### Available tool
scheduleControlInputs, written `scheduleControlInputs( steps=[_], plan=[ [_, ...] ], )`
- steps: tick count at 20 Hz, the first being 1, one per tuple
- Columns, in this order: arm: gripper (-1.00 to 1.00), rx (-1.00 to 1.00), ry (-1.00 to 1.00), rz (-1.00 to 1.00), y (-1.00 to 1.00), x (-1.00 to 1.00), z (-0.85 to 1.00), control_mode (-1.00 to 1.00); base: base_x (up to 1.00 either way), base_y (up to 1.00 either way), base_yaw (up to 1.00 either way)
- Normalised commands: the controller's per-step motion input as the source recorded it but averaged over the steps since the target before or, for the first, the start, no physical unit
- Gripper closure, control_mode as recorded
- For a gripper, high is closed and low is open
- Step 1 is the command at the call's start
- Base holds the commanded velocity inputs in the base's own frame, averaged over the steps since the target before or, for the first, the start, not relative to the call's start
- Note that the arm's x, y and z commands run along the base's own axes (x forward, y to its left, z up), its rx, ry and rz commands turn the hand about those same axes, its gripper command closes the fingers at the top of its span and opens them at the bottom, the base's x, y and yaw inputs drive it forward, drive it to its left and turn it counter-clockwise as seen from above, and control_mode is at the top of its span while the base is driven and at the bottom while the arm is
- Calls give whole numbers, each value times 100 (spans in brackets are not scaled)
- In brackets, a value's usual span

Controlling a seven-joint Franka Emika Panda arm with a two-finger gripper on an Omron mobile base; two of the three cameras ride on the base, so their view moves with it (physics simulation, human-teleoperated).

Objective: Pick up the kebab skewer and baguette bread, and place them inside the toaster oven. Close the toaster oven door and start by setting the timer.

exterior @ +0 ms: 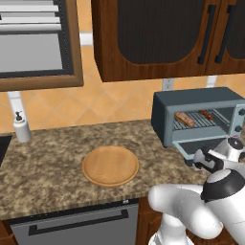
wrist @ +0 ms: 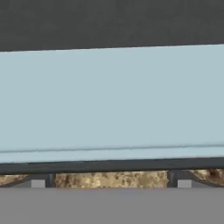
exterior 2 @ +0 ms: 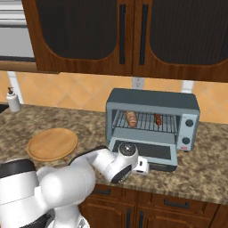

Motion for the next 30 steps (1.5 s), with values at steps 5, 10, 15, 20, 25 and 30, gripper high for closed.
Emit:
scheduleControlInputs(
  steps=[5,10,15,20,25,30],
  plan=[
    [-100,2,-12,0,0,59,50,-100,0,0,0],
    [-100,1,-18,0,0,66,58,-100,0,0,0],
    [-100,0,-45,0,21,53,20,-100,0,0,0],
    [-100,0,-51,0,45,61,0,-100,0,0,0],
    [-100,0,-49,0,64,79,0,-100,0,0,0],
    [-100,-1,-44,-4,90,77,-2,-100,0,0,0]
  ],
)
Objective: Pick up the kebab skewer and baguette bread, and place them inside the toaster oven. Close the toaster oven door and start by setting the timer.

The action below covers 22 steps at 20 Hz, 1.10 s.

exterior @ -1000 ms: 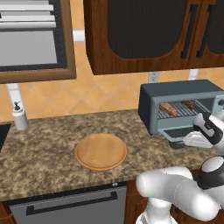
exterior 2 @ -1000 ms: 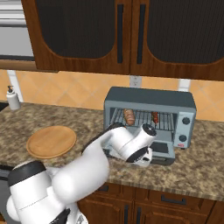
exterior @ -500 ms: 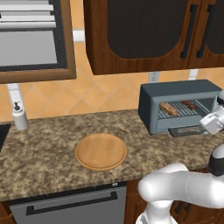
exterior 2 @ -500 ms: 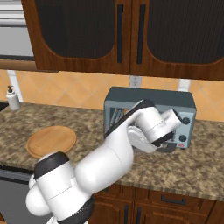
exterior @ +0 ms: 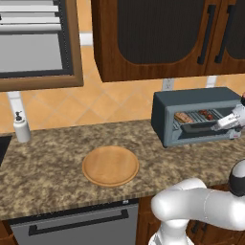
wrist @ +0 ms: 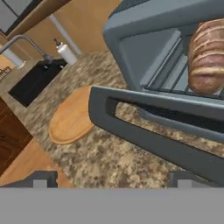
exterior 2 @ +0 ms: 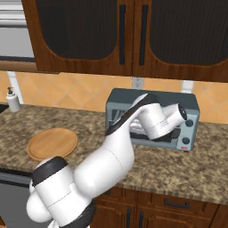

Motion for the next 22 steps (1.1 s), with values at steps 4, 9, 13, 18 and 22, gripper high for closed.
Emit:
scheduleControlInputs(
  steps=[4,9,13,18,22],
  plan=[
    [-100,-7,-28,-17,97,75,-9,-100,0,0,0],
    [-100,-6,-9,-16,40,93,-1,-100,0,0,0],
    [-100,-3,0,-8,3,30,0,-100,0,0,0],
    [-100,-1,-1,-4,10,0,-12,-100,0,0,0],
    [-100,-3,-1,-5,30,10,-39,-100,0,0,0]
  ],
)
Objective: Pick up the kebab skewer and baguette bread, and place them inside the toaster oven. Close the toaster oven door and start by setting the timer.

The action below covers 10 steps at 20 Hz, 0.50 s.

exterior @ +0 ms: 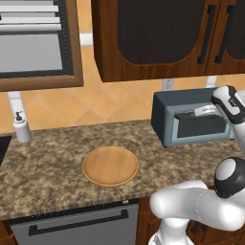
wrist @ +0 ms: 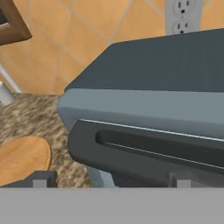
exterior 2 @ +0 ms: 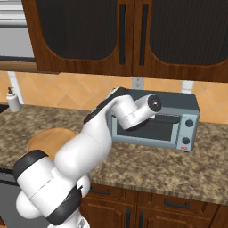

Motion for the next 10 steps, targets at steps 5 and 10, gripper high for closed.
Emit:
scheduleControlInputs(
  steps=[5,10],
  plan=[
    [-100,-4,-8,-5,15,19,-1,-100,0,0,0],
    [-100,-2,-10,-4,5,5,-1,-100,0,0,0]
  ],
)
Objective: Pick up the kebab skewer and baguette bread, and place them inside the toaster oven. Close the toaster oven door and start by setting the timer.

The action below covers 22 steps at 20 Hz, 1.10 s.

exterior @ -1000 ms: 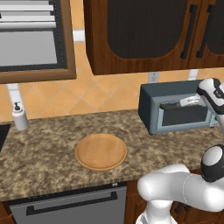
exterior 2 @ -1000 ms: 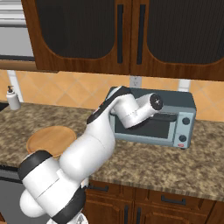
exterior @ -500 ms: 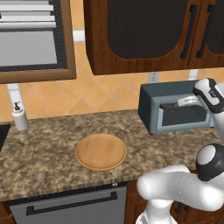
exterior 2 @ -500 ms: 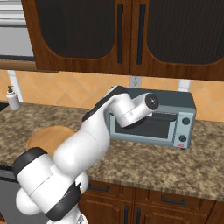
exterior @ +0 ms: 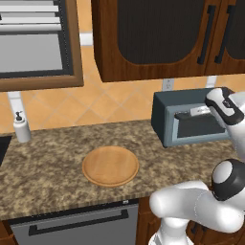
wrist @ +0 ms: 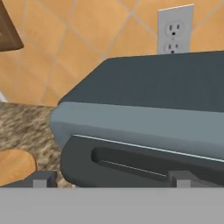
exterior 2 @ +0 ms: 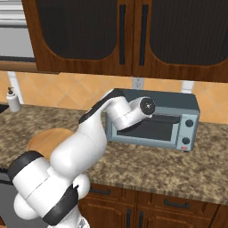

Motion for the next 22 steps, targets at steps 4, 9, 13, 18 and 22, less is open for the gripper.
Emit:
scheduleControlInputs(
  steps=[4,9,13,18,22],
  plan=[
    [-100,0,-1,-2,-1,-2,36,-100,0,0,0],
    [-100,0,6,-3,-4,2,54,-100,0,0,0],
    [-100,0,7,-2,-28,-51,48,-100,0,0,0],
    [-100,-2,1,0,-79,-95,-8,-100,0,0,0],
    [-100,-7,0,7,-63,-74,-29,-100,0,0,0]
  ],
)
